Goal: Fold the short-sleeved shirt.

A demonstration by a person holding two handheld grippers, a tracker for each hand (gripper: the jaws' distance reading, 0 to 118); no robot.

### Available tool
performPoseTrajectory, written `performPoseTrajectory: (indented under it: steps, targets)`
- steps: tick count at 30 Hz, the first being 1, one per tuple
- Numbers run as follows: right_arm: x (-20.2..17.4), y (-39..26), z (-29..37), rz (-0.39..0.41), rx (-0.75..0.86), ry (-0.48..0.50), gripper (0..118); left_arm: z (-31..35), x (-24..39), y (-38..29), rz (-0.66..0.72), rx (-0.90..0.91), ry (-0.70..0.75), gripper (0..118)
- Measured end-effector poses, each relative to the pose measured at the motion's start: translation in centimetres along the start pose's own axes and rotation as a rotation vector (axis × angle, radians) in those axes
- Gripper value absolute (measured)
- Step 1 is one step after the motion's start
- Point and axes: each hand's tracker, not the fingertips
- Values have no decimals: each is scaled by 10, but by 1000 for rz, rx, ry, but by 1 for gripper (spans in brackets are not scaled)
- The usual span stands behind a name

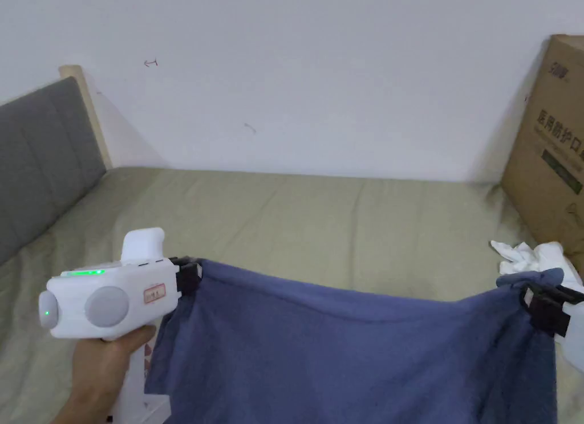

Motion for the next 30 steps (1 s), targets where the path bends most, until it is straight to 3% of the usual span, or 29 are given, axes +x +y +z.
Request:
performPoseTrajectory:
  steps: [10, 16, 19, 25, 30]
  targets:
    - [-46, 126, 15, 46, 241, 41, 6, 74, 16, 139, -46, 251, 39, 12]
    - [-45, 199, 14, 6, 368, 137, 6, 99, 29, 208, -52, 359, 51, 12]
    - [-47, 227, 12, 37, 388, 135, 6, 101, 36, 235, -43, 384, 48, 12]
    - [-44, 247, 0, 4, 417, 169, 6, 80, 44, 256, -65, 404, 60, 12]
    - [-30, 219, -26, -40, 372, 180, 6, 33, 34, 228, -63, 321, 53, 12]
